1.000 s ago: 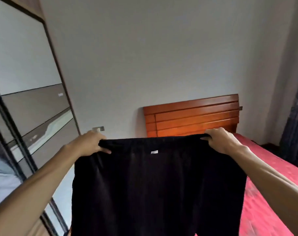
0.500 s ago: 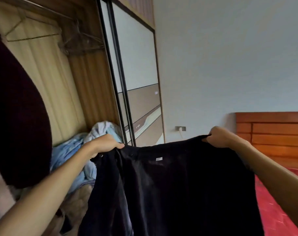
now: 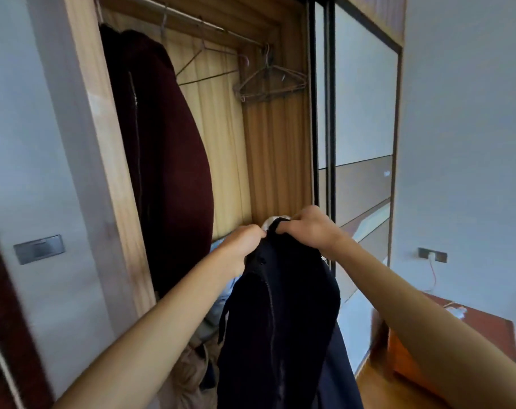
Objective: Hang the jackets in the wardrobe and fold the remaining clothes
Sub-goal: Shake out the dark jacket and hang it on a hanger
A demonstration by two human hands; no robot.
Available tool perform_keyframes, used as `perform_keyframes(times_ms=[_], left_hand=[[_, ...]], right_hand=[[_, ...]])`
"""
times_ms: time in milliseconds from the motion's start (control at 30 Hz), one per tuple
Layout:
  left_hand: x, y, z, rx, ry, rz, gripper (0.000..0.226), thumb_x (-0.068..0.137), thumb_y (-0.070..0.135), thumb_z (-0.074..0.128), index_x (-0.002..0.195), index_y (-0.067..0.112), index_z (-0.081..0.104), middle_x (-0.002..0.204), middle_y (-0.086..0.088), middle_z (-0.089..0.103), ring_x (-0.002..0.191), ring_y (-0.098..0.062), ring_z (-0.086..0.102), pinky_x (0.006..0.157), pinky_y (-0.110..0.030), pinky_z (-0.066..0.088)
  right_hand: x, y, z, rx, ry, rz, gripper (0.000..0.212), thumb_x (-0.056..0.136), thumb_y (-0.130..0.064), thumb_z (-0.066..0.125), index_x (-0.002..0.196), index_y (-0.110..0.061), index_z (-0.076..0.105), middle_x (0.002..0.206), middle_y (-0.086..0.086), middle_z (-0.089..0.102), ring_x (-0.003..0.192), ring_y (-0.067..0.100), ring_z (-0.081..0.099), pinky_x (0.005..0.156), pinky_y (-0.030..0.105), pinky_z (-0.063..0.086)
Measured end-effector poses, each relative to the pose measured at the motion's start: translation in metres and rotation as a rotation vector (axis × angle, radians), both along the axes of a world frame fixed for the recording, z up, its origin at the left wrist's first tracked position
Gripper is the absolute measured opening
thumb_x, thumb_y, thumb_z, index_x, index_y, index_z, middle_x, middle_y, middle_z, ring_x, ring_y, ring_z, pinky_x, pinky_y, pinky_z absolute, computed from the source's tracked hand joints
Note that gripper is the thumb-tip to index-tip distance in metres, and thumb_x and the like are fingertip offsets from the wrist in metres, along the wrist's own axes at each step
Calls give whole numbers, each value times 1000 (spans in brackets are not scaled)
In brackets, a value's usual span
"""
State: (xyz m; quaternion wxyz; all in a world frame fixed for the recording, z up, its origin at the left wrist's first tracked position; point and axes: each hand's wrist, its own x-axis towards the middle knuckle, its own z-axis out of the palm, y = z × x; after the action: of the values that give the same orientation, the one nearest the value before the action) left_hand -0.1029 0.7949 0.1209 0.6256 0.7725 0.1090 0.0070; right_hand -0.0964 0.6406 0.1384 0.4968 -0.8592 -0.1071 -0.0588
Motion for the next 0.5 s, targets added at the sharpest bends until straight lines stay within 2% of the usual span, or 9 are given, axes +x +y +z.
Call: perform_keyframes(times_ms=[67, 133, 167, 233, 300, 400, 433, 500], left_hand=[[8, 10, 12, -73, -30, 81, 24, 97, 24, 47, 99, 8, 64, 89, -9, 64, 85, -27, 62, 75, -34, 53], [17, 21, 27, -155, -49, 135, 39, 97, 43, 46, 101, 9, 64, 96, -10, 68, 96, -28, 67, 92, -39, 55], [22, 26, 36, -166, -57, 151, 45, 94, 51, 48, 100, 10, 65, 99, -11, 70, 99, -28, 68, 95, -41, 54], [30, 35, 53, -137, -71, 185, 47, 89, 54, 55, 102, 11, 69, 102, -12, 73, 97, -28, 70, 88, -38, 56], [40, 44, 66, -114, -106, 214, 40, 85, 43, 60, 105, 10, 72, 98, -9, 74, 91, -25, 69, 76, -32, 54], [61, 55, 86, -110, -149, 260, 30, 82, 36, 61, 95, 12, 71, 97, -8, 73, 87, -25, 68, 77, -32, 55], [70, 59, 95, -110, -155, 271, 24, 80, 34, 61, 88, 13, 68, 90, -7, 72, 79, -24, 67, 72, -32, 55], [88, 65, 115, -114, -190, 313, 12, 79, 25, 61, 79, 14, 60, 71, -4, 64, 61, -20, 60, 61, -29, 49]], right_hand=[[7, 27, 11, 14, -47, 64, 31, 74, -25, 73, 57, -8, 53, 54, 4, 46, 50, 18, 48, 49, 28, 36], [17, 46, 23, 33, -74, 151, 28, 72, -24, 72, 60, -6, 54, 56, 7, 47, 53, 19, 48, 51, 31, 38], [23, 52, 29, 49, -81, 208, 29, 71, -24, 72, 61, -4, 56, 57, 7, 49, 54, 19, 49, 51, 31, 40], [36, 60, 41, 79, -87, 346, 39, 70, -29, 74, 72, 8, 63, 63, 8, 57, 59, 20, 55, 57, 32, 45], [54, 63, 54, 102, -83, 479, 44, 73, -32, 74, 88, 9, 69, 73, 9, 67, 67, 22, 62, 67, 34, 51], [90, 60, 78, 253, 24, 703, 39, 85, -28, 70, 103, 6, 72, 100, 19, 75, 93, 29, 71, 91, 33, 56], [104, 60, 87, 313, 67, 743, 41, 88, -31, 69, 106, 6, 71, 103, 22, 73, 96, 29, 72, 92, 33, 57], [134, 65, 106, 377, 78, 734, 53, 89, -45, 65, 107, 4, 72, 100, 22, 74, 91, 26, 74, 85, 31, 60]])
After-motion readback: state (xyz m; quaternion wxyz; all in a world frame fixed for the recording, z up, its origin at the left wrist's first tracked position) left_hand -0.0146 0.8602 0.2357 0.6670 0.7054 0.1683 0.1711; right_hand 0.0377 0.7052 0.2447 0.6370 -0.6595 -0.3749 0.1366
